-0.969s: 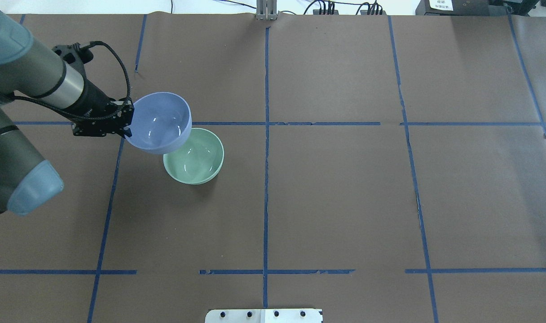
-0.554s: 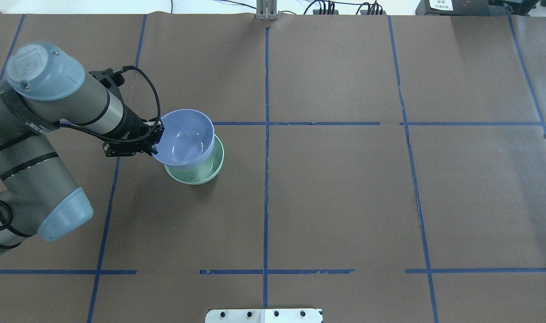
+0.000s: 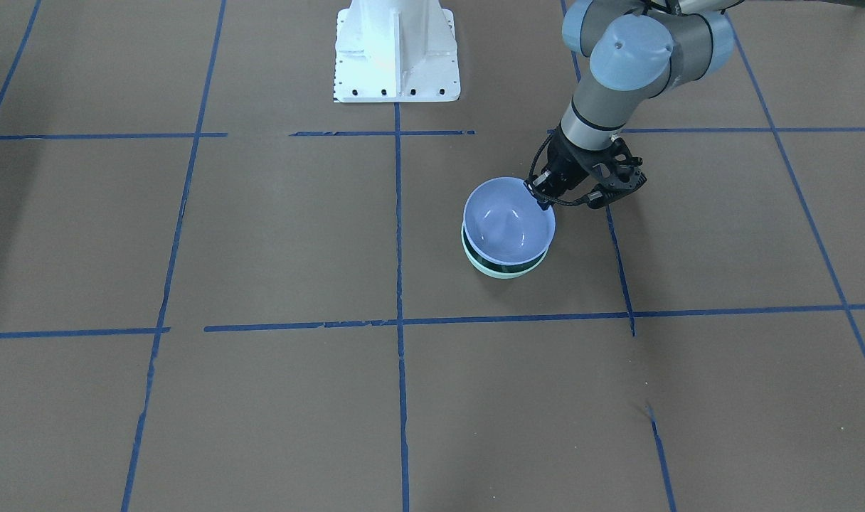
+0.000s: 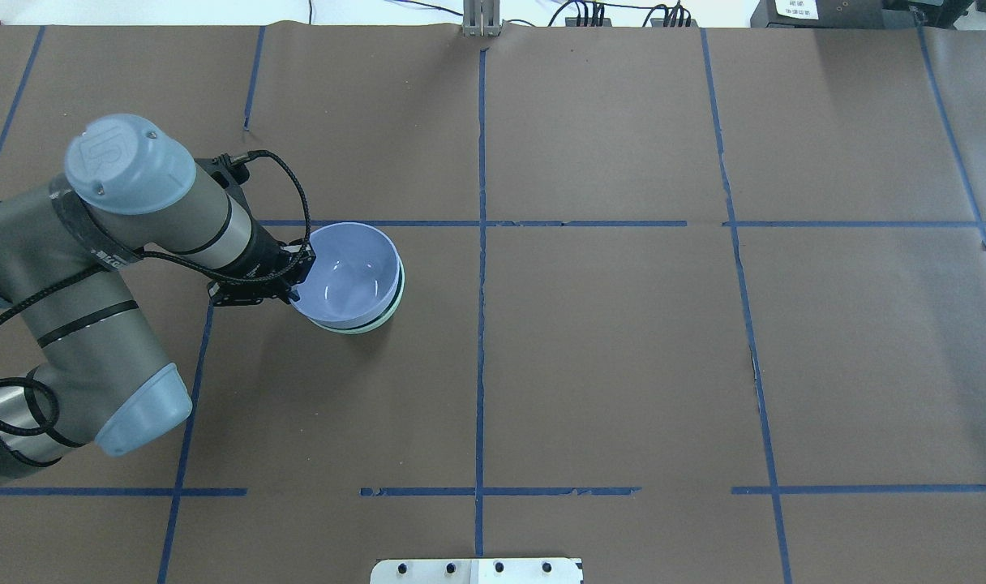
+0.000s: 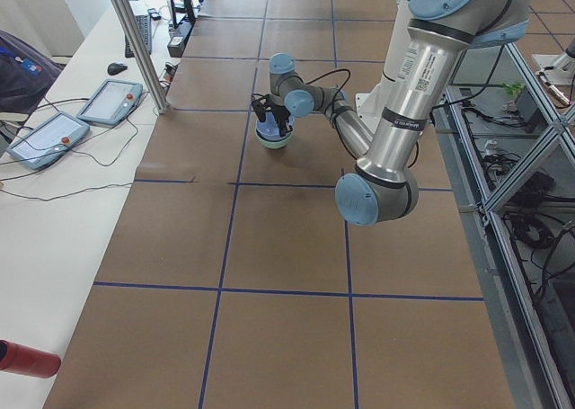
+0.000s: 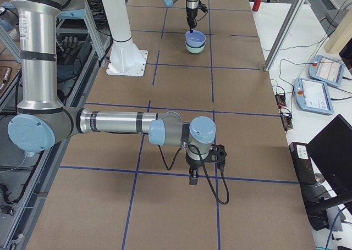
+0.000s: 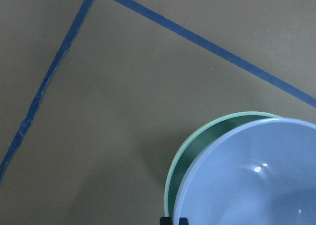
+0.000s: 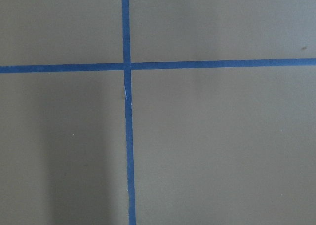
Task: Stack blue bowl on green bowl
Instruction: 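Lower the blue bowl into the green bowl and open the left gripper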
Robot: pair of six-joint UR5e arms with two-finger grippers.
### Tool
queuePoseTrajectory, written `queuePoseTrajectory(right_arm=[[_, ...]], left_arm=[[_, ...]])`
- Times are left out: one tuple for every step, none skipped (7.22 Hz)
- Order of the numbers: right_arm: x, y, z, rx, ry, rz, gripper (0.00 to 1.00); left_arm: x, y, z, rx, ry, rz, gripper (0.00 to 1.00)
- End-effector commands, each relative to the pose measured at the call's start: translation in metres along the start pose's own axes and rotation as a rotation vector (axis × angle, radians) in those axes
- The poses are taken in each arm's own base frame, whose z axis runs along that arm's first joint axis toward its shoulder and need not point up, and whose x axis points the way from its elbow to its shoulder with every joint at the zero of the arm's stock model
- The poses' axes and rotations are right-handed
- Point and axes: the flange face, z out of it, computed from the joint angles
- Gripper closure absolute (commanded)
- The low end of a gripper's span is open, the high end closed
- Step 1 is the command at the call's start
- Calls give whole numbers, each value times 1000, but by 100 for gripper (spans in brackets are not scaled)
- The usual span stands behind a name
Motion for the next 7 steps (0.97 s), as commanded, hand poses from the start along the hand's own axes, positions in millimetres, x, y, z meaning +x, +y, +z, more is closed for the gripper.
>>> queuePoseTrajectory(right_arm=[[0, 0, 0, 0, 0, 1, 0], [0, 0, 0, 0, 0, -1, 0], [0, 0, 0, 0, 0, 1, 0], [0, 0, 0, 1, 0, 2, 0], [0, 0, 0, 0, 0, -1, 0], [0, 0, 0, 1, 0, 2, 0], [0, 0, 0, 0, 0, 1, 0]], left_arm=[[0, 2, 5, -1, -5, 2, 100], [0, 0, 8, -1, -11, 1, 100], [1, 1, 7, -1, 1, 8, 73], [2, 2, 4, -1, 25, 23, 39], [2, 2, 4, 1, 26, 28, 14], [0, 0, 1, 6, 32, 35, 3], [-1, -14, -18, 26, 68, 93, 2]])
